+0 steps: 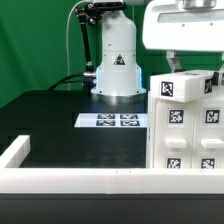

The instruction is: Assemble cabinet

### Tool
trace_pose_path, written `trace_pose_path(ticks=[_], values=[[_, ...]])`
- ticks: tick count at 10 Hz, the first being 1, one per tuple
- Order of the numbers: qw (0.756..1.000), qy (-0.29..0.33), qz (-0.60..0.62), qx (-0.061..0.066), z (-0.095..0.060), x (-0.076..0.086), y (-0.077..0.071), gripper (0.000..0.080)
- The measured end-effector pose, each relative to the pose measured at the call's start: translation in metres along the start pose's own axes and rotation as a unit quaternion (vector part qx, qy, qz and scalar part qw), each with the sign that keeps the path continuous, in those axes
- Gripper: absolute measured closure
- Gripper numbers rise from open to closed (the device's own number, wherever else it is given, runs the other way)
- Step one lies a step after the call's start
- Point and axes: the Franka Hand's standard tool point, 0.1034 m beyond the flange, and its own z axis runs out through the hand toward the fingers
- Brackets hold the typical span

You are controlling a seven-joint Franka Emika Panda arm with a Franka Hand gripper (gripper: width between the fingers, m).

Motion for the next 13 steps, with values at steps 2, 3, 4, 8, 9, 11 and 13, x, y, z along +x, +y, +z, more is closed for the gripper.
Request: trace_pose_path(ticks=[2,3,4,8,9,11,13], values=[[0.994,-0.006,0.106,0.015,0.001,-0.003,-0.006,0.0231],[0.991,-0.01,0.13,0.016,0.001,-0.004,-0.007,0.0231],[0.984,-0.018,0.176,0.019,0.001,-0.007,-0.009,0.0231],[0.905,-0.038,0.423,0.027,0.001,-0.009,-0.012,0.0231],[0.872,-0.053,0.485,0.03,0.0,-0.013,-0.018,0.023],[0.856,-0.072,0.511,0.034,-0.001,-0.016,-0.022,0.023],[0.871,-0.071,0.484,0.035,0.001,-0.018,-0.022,0.0038]])
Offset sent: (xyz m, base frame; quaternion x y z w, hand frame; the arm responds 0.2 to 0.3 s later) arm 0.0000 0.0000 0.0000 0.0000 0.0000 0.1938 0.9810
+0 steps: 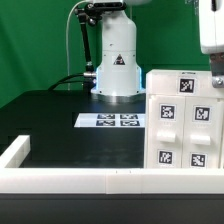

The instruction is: Assemble cabinet

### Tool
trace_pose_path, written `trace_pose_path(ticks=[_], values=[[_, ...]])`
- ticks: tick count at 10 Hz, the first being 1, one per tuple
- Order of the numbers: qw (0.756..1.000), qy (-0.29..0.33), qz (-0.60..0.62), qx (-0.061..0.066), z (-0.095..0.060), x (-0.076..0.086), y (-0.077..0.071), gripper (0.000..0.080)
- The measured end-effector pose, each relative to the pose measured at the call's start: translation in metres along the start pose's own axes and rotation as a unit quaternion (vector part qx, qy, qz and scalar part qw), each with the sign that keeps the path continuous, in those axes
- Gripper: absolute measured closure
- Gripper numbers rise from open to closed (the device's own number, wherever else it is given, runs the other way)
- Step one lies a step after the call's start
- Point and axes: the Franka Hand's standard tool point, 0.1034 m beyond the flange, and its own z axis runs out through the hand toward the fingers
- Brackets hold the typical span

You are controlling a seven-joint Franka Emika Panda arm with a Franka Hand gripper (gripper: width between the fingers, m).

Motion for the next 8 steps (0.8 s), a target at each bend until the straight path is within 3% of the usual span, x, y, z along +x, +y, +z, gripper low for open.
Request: trace_pose_path(ticks=[2,8], values=[[1.0,0.0,-0.003,0.0,0.0005,-0.0001,0.0004,0.0002],[1.0,0.001,-0.005,-0.001,0.0018,0.0003,0.0009,0.0002]])
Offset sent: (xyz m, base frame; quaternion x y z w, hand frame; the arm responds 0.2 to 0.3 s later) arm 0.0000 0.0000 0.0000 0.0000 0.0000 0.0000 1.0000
